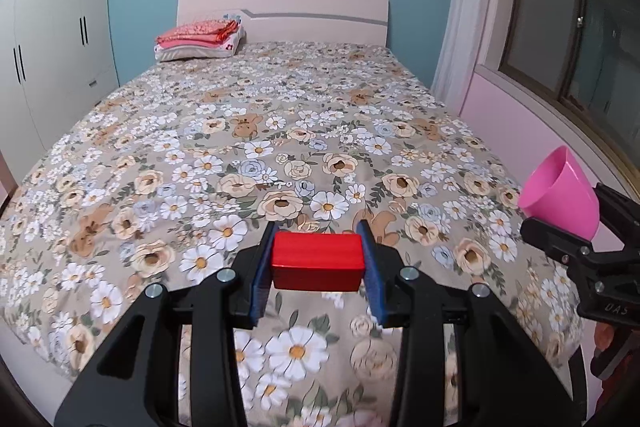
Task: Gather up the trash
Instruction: 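Carry the red block and pink cup with both tools toward the trash bin, then lower the left tool with the red block while the right tool lowers the pink cup over the bin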
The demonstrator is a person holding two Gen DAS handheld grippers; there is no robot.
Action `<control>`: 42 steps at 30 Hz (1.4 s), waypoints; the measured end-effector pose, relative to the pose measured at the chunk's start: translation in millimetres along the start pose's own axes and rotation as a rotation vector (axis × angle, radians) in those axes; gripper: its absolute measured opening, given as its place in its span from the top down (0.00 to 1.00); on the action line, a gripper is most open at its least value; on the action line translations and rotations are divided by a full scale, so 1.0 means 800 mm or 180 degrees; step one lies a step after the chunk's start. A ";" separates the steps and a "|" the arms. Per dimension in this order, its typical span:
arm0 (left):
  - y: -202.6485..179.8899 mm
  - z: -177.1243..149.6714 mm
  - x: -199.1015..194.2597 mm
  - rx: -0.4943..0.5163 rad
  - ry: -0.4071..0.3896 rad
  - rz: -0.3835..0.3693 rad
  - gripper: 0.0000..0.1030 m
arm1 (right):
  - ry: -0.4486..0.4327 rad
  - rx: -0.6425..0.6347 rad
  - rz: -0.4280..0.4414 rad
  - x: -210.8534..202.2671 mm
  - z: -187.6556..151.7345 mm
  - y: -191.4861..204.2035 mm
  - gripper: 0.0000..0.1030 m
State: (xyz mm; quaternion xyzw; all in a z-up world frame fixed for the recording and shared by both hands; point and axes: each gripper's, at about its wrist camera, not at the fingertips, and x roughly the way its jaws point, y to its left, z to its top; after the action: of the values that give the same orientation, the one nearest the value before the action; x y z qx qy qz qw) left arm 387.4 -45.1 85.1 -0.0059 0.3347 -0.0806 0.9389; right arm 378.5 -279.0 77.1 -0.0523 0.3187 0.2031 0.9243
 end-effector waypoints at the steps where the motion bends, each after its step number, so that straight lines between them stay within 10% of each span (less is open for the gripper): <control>1: 0.001 -0.004 -0.016 0.0010 -0.0020 -0.0006 0.61 | -0.0006 -0.0002 0.0007 -0.008 -0.003 0.006 0.32; 19: 0.031 -0.136 -0.186 0.0277 -0.0102 -0.0115 0.61 | -0.0039 -0.0140 0.0145 -0.121 -0.089 0.113 0.32; 42: 0.073 -0.334 -0.093 0.0395 0.0728 -0.0169 0.61 | 0.0361 -0.0376 0.0578 -0.069 -0.246 0.260 0.32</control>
State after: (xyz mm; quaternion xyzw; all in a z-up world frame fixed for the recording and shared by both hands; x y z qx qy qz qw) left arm 171.0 35.8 -79.1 0.0526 0.4337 -0.1262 0.8906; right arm 142.5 -152.4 -38.1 -0.0890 0.3615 0.3012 0.8779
